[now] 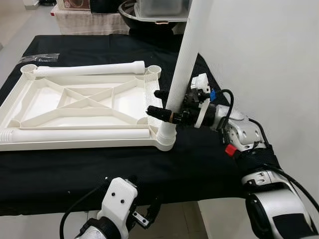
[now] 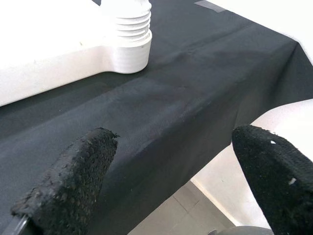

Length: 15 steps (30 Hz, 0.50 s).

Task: Building children table

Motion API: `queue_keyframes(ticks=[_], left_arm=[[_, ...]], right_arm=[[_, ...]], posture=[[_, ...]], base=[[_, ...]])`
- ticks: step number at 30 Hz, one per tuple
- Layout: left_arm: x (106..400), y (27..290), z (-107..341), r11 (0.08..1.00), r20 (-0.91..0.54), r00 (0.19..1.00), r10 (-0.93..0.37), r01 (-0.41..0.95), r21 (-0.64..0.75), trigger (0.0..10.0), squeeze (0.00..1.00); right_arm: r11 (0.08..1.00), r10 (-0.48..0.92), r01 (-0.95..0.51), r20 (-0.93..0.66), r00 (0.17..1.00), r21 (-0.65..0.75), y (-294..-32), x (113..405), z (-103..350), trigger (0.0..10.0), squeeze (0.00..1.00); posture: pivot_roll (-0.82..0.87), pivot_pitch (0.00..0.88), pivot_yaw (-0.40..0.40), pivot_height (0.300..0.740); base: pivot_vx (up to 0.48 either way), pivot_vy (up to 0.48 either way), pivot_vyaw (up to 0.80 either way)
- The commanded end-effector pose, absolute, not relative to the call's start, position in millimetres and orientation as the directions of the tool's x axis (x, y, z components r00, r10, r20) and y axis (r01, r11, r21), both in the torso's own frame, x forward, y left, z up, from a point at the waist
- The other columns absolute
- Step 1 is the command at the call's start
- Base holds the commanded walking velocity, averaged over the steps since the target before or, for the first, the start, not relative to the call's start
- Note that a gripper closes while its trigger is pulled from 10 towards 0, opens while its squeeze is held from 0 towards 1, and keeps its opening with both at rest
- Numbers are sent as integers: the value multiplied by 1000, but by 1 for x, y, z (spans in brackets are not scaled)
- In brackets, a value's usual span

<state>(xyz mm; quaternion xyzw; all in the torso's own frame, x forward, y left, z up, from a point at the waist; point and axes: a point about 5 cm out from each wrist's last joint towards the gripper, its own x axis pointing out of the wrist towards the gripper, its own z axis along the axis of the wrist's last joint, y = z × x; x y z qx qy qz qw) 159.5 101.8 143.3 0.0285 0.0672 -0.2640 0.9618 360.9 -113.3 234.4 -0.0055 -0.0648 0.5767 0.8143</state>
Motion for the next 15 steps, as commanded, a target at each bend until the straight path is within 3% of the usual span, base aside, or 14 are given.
queue_keyframes(ticks=[1,10,14,15], left_arm=[[157,100,143,856,-147,847,-511,517,8,10000,0],[158,101,143,859,-147,850,-506,512,7,10000,0],[161,105,145,875,-136,867,-479,484,3,10000,0],[166,108,146,886,-125,880,-458,463,14,10000,0]], right_arm=[[336,939,-938,115,325,-87,-110,361,235,0,0],[350,933,-933,122,339,-80,-106,358,229,0,0],[427,901,-901,120,417,-77,-104,358,222,0,0],[530,846,-845,108,521,-70,-105,360,215,0,0]], posture=[[148,159,-110,740],[148,156,-109,740],[148,155,-105,740],[143,153,-104,740]], base=[[0,0,0],[0,0,0],[0,0,0],[0,0,0]])
